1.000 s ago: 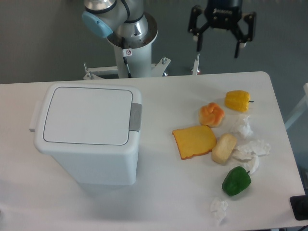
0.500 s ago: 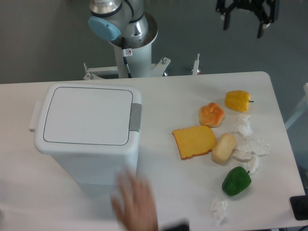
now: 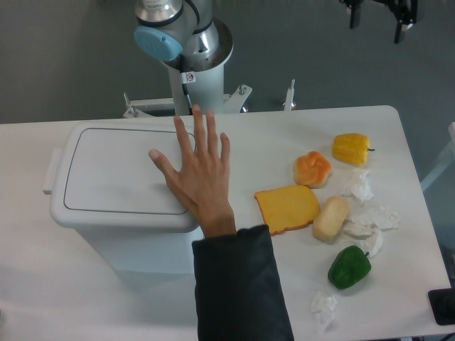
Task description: Close the trash can
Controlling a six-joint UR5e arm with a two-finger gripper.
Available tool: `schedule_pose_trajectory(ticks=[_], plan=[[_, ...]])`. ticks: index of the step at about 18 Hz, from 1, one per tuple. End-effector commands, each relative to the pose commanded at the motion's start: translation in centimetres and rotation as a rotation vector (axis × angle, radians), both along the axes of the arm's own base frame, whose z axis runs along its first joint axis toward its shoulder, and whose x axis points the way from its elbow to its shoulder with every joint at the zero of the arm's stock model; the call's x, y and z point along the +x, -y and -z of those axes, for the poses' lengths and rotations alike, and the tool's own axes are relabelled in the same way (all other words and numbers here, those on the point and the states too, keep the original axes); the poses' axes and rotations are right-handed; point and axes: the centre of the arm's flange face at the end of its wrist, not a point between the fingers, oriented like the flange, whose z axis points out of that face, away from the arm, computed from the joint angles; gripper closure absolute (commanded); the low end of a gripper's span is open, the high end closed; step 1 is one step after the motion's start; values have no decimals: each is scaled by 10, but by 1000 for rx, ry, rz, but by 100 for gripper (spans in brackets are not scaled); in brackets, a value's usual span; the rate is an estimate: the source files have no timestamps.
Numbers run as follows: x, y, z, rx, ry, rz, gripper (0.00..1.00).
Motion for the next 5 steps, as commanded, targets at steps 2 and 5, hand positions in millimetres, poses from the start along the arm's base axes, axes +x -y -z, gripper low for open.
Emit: schedule_pose_trajectory(ticks=[2, 5], plan=[[1, 0, -1, 1, -3, 0, 0], [1, 0, 0, 5, 0, 0, 0]])
